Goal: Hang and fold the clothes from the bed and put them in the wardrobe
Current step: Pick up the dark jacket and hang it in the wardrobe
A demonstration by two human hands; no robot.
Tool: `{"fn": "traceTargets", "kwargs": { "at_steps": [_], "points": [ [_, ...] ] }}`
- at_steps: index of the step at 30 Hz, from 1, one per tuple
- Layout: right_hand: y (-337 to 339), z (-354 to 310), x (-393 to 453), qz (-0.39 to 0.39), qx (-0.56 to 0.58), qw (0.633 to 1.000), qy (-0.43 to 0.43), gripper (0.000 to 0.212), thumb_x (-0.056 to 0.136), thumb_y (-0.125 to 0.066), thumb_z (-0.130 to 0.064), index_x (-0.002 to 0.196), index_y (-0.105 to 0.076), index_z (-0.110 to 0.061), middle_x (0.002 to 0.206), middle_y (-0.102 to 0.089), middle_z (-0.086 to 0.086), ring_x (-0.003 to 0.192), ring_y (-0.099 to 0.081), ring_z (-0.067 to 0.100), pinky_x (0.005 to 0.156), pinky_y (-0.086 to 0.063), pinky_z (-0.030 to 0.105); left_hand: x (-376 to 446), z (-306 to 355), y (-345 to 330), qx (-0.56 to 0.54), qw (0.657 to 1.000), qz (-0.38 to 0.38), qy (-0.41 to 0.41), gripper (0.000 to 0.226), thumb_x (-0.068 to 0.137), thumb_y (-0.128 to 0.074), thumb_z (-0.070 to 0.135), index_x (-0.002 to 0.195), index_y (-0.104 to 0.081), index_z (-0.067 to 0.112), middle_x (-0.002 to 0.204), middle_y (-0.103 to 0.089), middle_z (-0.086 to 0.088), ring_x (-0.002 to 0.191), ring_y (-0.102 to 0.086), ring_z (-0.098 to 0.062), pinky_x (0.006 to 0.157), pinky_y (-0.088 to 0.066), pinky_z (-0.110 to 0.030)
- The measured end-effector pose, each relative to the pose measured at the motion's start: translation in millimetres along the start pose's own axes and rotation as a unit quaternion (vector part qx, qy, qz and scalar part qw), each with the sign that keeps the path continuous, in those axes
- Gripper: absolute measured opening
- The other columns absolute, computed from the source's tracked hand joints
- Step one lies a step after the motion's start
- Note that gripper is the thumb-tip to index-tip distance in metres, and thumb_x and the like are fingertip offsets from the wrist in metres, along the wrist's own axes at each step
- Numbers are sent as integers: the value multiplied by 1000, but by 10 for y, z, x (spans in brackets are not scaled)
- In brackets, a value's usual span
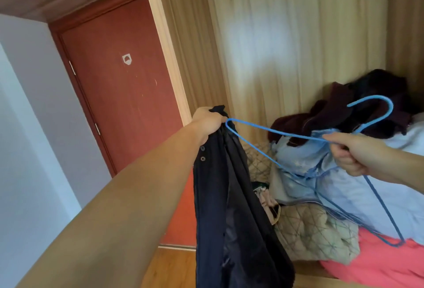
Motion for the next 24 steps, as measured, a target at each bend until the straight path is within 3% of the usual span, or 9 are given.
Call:
{"fn": "traceTargets", "kwargs": {
  "at_steps": [3, 6, 11, 15, 18, 20, 24],
  "points": [
    [-48, -12, 10, -5, -119, 993, -8, 61, 100, -45, -31, 43, -29, -19, 44, -17, -3, 36, -13, 9, 44, -9, 14, -30, 72, -11, -10, 999, -17, -26, 8, 93, -65, 14, 86, -68, 12, 86, -70, -5, 79, -68, -22, 74, -57, -30],
    [-180, -83, 11, -12, -159, 987, -2, 57, 99, -48, -31, 47, -28, -19, 42, -18, -3, 35, -14, 12, 42, -10, 16, -84, 205, -115, 6, 996, -53, -65, 15, 92, -66, 22, 98, -72, 10, 92, -73, -5, 87, -71, -21, 80, -58, -30],
    [-357, -455, 35, -16, -147, 989, 17, 61, 95, -49, -41, 40, -32, -21, 44, -18, -4, 39, -15, 13, 41, -14, 17, -234, 480, -414, 23, 988, -85, -130, 22, 91, -68, 25, 98, -74, 5, 93, -75, -8, 89, -72, -21, 85, -58, -32],
    [-279, -766, 13, -8, -142, 989, 50, 52, 95, -49, -39, 50, -31, -21, 44, -19, -4, 39, -14, 13, 38, -15, 16, -376, 702, -534, 61, 973, -111, -191, 19, 92, -67, 27, 85, -74, 10, 84, -75, -4, 78, -69, -12, 69, -53, -19],
    [-249, -838, 1, -10, -140, 987, 84, 53, 95, -50, -33, 48, -29, -20, 42, -18, -5, 37, -13, 12, 37, -14, 16, -453, 783, -550, 45, 970, -130, -199, 19, 92, -67, 29, 89, -76, 12, 85, -76, -4, 80, -70, -14, 75, -56, -27],
    [-167, -861, 0, 16, -88, 992, 86, 56, 95, -52, -29, 44, -30, -21, 40, -18, -5, 36, -13, 12, 36, -13, 16, -516, 793, -605, 33, 964, -171, -199, 15, 91, -67, 32, 90, -76, 20, 83, -75, 2, 80, -71, -11, 75, -54, -25],
    [0, -912, 6, 72, -31, 993, 89, 49, 92, -55, -23, 47, -35, -20, 41, -21, -5, 35, -15, 11, 36, -13, 19, -619, 834, -760, 150, 935, -232, -222, 23, 96, -58, 38, 105, -74, 24, 101, -74, -10, 85, -68, -17, 81, -51, -28]
  ]
}}
Point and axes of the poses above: each hand's wrist, its own x-axis towards the middle knuckle, its own y-axis out of the back of the hand, z = x × y, the point moved 4 cm from there along x, towards the middle knuckle
